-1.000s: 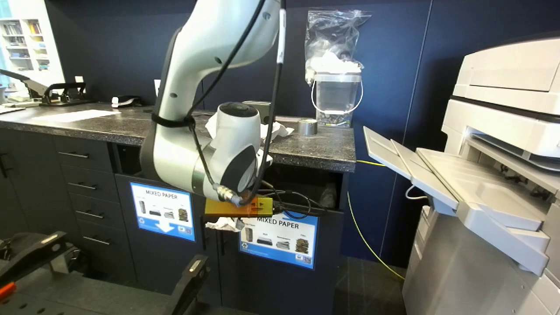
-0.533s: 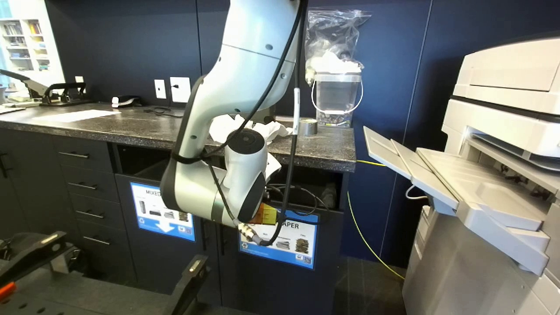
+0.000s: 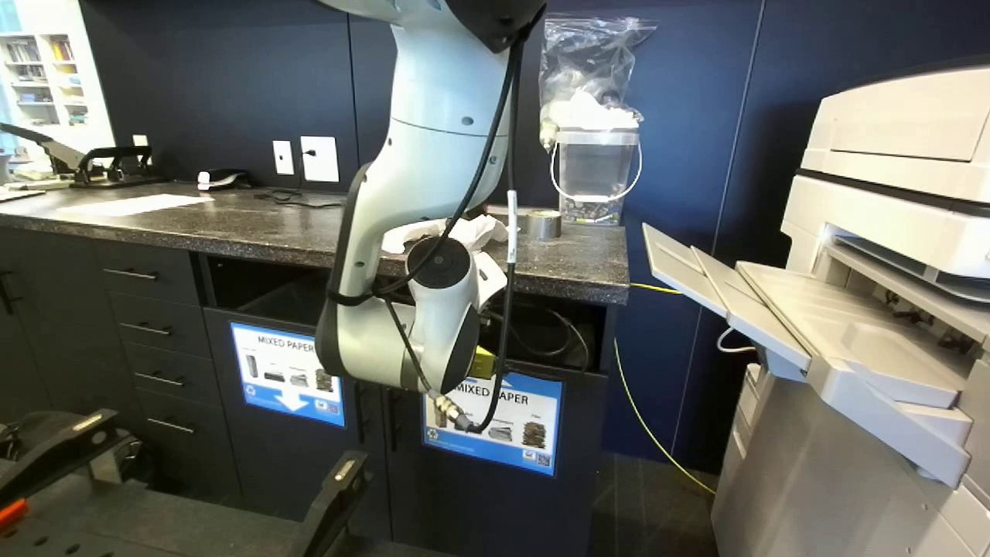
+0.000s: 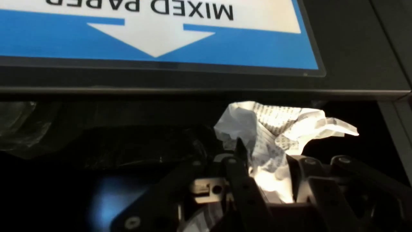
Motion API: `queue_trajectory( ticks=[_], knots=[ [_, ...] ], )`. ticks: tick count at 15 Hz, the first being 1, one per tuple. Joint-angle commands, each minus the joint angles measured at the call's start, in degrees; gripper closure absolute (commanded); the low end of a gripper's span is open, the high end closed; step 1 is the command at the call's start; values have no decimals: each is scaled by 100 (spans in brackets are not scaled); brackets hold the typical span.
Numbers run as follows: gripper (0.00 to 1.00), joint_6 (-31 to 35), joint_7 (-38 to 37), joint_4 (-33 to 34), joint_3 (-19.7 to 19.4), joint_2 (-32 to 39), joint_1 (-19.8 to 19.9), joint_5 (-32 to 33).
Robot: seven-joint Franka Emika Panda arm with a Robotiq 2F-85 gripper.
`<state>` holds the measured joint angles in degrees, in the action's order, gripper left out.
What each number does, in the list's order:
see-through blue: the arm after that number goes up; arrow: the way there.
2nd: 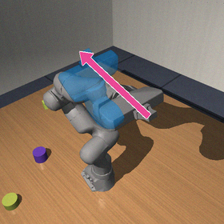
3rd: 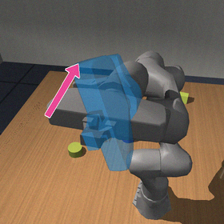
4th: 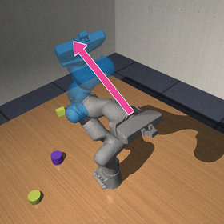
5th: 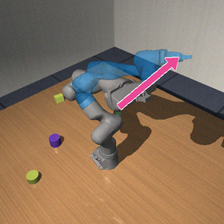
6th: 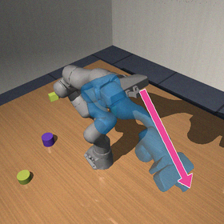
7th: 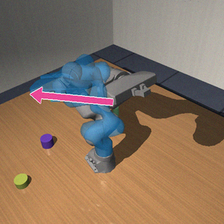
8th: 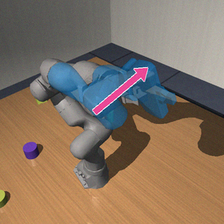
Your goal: Pick up the three papers from the countertop and put them in the bin on the right
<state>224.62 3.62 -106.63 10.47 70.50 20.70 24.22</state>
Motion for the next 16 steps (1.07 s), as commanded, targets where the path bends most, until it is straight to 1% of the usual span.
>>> queue_trajectory(
  ticks=[1, 5, 9, 12, 14, 15, 16],
  knots=[
    [89, 302, -481, 613, -193, 323, -214, 7],
    [89, 368, -730, 1207, -298, 833, -286, -140],
    [89, 475, -1003, 1914, -275, 1401, -321, -200],
    [89, 390, -1212, 2547, -252, 1709, -479, -303],
    [89, 212, -1294, 2976, -247, 1930, -595, -394],
    [90, 290, -1273, 2450, -305, 1492, -670, -583],
    [90, 275, -1247, 2567, -330, 1556, -751, -717]
  ],
)
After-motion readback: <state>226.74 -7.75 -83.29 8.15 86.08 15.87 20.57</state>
